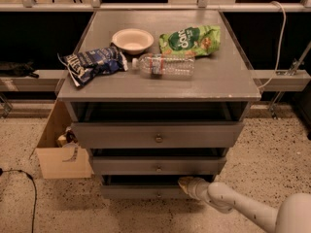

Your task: Open bottom drawer

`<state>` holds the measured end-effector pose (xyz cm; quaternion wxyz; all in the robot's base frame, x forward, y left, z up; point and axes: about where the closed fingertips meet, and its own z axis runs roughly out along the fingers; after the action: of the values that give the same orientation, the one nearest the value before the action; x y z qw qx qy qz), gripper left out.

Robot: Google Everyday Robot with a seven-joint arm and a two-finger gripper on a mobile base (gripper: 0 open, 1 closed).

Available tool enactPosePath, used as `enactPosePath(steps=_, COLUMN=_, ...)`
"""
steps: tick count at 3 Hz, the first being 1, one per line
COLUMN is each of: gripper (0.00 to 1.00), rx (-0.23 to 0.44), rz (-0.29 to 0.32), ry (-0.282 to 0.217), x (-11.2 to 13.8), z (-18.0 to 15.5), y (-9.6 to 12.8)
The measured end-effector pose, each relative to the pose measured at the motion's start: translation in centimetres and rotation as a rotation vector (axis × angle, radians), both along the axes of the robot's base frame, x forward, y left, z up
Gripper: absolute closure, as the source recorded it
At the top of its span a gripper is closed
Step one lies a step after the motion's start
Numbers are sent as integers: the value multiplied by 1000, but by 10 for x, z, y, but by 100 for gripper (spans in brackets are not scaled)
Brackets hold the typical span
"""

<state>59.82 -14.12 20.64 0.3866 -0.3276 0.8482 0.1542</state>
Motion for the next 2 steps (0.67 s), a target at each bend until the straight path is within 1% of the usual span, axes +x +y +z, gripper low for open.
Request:
enactPosePath(steps=1, gripper=54, rx=0, rz=0, ry=0, x=0, z=0, y=0)
enactPosePath(steps=2, gripper=31, rx=0, rz=0, ry=0, x=0, z=0, y=0)
